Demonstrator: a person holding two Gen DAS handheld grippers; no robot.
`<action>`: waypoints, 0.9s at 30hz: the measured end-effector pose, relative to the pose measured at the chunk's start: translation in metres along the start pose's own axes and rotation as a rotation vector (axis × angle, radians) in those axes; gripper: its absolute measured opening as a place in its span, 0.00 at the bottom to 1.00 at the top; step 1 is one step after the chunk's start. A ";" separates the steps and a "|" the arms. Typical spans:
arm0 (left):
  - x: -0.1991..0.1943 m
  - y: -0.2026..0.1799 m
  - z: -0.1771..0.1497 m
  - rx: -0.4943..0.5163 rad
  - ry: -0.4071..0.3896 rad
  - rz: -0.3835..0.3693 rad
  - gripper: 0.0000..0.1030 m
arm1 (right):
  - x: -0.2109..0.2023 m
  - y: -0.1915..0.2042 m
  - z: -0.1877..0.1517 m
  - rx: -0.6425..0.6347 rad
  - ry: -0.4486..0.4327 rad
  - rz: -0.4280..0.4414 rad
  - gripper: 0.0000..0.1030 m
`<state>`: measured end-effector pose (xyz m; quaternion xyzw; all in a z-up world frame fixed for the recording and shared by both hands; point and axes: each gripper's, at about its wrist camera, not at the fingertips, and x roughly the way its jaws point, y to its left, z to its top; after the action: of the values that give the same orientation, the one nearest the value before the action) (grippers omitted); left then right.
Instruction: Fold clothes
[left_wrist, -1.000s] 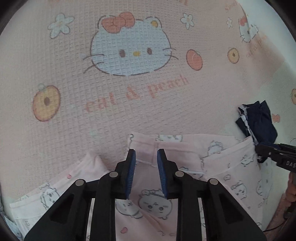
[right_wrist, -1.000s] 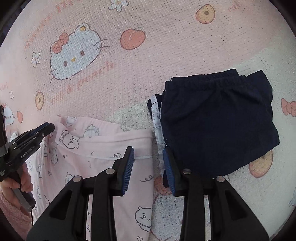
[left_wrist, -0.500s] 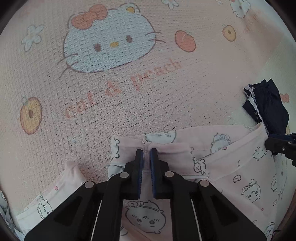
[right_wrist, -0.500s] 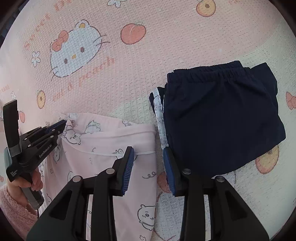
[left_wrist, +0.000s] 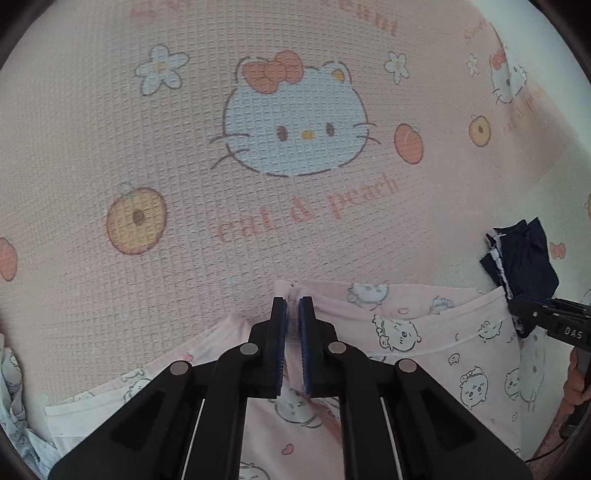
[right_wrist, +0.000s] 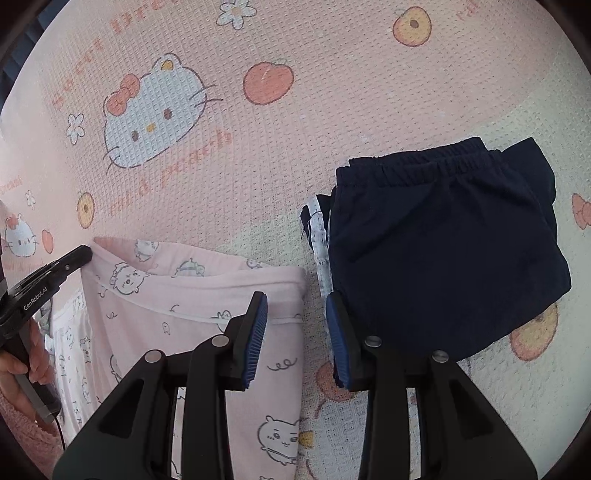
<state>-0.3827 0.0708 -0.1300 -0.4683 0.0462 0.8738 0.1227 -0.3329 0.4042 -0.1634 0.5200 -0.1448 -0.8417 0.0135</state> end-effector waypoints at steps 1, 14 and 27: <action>0.005 0.004 -0.002 -0.007 0.017 0.013 0.07 | 0.000 0.001 0.002 -0.014 -0.005 0.008 0.34; 0.007 0.027 0.002 -0.039 0.026 0.090 0.07 | 0.029 0.017 0.009 -0.100 0.031 0.075 0.55; 0.006 0.050 -0.025 -0.077 0.074 0.101 0.07 | 0.055 0.036 0.011 -0.128 0.054 0.193 0.44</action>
<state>-0.3788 0.0192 -0.1502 -0.5019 0.0405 0.8620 0.0583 -0.3722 0.3622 -0.1978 0.5240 -0.1398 -0.8298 0.1316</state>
